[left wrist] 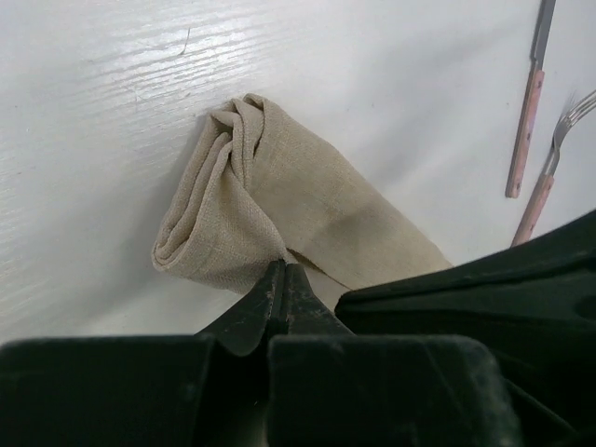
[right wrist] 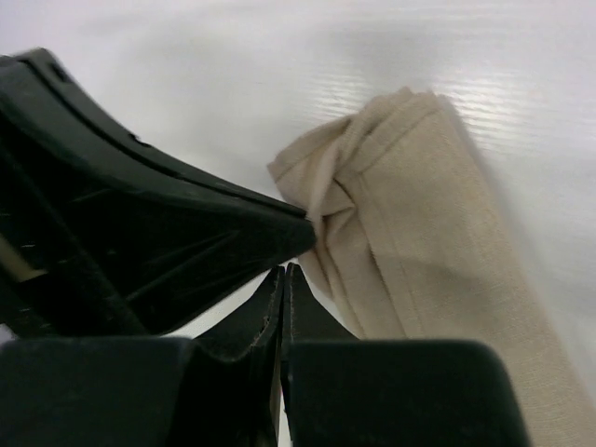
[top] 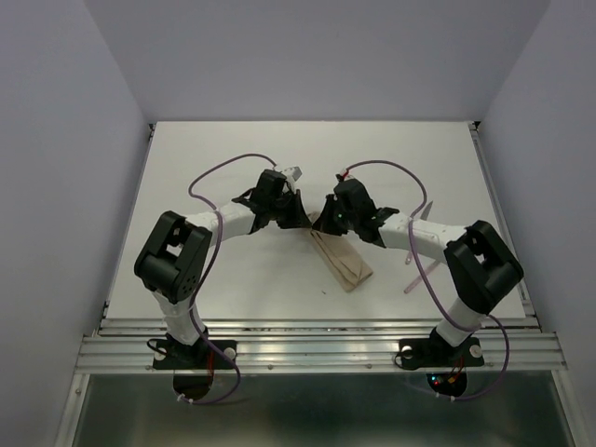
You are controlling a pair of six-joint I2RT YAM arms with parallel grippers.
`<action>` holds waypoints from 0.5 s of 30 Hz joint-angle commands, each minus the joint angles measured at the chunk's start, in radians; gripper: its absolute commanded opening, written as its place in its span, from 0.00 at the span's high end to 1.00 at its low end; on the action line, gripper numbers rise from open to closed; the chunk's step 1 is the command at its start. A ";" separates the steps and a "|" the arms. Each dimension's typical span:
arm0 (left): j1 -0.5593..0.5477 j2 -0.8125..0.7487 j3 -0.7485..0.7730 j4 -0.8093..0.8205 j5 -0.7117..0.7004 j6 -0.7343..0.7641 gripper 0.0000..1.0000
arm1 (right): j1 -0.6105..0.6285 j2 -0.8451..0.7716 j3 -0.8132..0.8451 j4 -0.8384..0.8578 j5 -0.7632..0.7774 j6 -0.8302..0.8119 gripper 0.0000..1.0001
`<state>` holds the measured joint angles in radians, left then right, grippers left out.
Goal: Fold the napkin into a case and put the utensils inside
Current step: Grasp the top corner of the smaller rectangle folded napkin from the folded napkin.
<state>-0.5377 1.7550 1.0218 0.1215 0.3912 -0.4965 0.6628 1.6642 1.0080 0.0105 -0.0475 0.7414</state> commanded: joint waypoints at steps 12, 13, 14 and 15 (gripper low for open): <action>-0.007 0.063 0.086 -0.039 0.043 0.073 1.00 | -0.008 0.126 0.055 -0.007 0.083 -0.043 0.99; -0.007 0.063 0.084 -0.039 0.043 0.073 1.00 | -0.017 0.131 0.055 -0.007 0.084 -0.043 0.99; -0.007 0.066 0.086 -0.039 0.043 0.073 1.00 | -0.017 0.143 0.057 -0.007 0.083 -0.045 0.99; -0.007 0.069 0.086 -0.040 0.043 0.079 1.00 | -0.017 0.149 0.058 -0.009 0.075 -0.051 0.99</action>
<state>-0.5415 1.8206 1.0630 0.0837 0.4152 -0.4477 0.6552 1.7947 1.0237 -0.0170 0.0051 0.7143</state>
